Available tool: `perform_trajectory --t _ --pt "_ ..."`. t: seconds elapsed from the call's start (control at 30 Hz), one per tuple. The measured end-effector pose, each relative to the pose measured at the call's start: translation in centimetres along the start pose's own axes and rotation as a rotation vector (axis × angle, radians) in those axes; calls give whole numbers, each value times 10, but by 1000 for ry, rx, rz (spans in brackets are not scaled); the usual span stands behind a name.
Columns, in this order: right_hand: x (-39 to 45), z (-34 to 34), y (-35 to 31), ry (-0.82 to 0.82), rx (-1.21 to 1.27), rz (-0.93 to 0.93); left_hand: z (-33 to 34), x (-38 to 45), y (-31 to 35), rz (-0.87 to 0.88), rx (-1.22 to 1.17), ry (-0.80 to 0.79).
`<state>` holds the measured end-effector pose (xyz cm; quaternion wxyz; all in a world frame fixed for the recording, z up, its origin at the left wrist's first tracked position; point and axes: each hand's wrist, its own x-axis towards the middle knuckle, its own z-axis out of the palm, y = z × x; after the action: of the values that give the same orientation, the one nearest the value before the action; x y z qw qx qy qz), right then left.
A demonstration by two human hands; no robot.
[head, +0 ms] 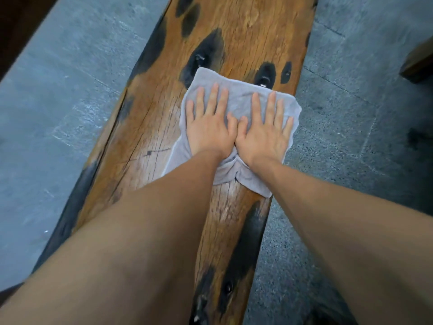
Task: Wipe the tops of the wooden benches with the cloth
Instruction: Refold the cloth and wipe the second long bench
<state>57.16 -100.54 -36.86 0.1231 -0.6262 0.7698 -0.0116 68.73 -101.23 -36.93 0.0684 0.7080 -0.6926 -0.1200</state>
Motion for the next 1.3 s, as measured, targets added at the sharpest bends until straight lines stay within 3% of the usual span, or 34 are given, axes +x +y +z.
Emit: perform_trajectory --t 0.4,0.57,0.83,0.97,1.3 --pt "-200 39 -44 -20 -37 -150 -12 -210 -82 -222 -19 2" --pt "-226 46 -53 -40 -82 -248 -9 -248 -102 -294 -50 38" --pt "-138 26 -66 -95 -163 -674 -12 -199 -99 -421 -13 68" --pt "-54 18 -98 -59 -160 -678 -21 -97 -107 -499 -50 101" --pt "118 5 -167 -24 -86 -637 -48 95 -127 -549 -195 9"
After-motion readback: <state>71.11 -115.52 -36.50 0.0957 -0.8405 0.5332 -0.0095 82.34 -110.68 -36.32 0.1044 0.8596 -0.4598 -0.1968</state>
